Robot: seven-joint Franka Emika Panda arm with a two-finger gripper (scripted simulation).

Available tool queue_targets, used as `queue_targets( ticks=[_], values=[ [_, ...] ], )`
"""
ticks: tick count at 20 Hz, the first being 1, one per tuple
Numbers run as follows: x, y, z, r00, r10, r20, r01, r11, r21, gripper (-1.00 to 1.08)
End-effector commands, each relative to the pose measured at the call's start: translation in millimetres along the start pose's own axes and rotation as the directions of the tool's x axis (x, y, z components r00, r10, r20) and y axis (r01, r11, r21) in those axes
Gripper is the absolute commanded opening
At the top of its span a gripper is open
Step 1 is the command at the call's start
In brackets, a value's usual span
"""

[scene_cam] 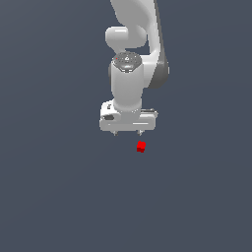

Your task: Pick up the red cube and move it to a goal position.

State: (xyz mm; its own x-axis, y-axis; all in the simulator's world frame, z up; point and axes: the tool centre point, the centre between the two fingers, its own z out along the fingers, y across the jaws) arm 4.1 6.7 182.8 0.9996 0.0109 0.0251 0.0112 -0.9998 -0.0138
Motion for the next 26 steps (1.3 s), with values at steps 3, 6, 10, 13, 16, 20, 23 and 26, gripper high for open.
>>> queue_targets(
  ticks=[3, 6, 10, 13, 16, 20, 23, 26],
  values=[
    [0, 0, 1, 1.000, 0.002, 0.000, -0.002, 1.000, 0.000, 1.00],
    [-2, -3, 6, 1.000, 0.012, 0.001, -0.012, 1.000, -0.001, 1.00],
    [-6, -8, 21, 0.999, 0.039, 0.003, -0.039, 0.999, -0.002, 1.00],
    [-10, -15, 37, 0.998, 0.069, 0.005, -0.069, 0.998, -0.005, 1.00],
    [-16, -24, 58, 0.994, 0.108, 0.008, -0.108, 0.994, -0.007, 1.00],
    [-23, -38, 92, 0.985, 0.170, 0.012, -0.170, 0.985, -0.012, 1.00],
    [-28, -49, 116, 0.977, 0.212, 0.014, -0.212, 0.977, -0.015, 1.00],
    [-31, -57, 135, 0.969, 0.247, 0.016, -0.246, 0.969, -0.018, 1.00]
  ],
)
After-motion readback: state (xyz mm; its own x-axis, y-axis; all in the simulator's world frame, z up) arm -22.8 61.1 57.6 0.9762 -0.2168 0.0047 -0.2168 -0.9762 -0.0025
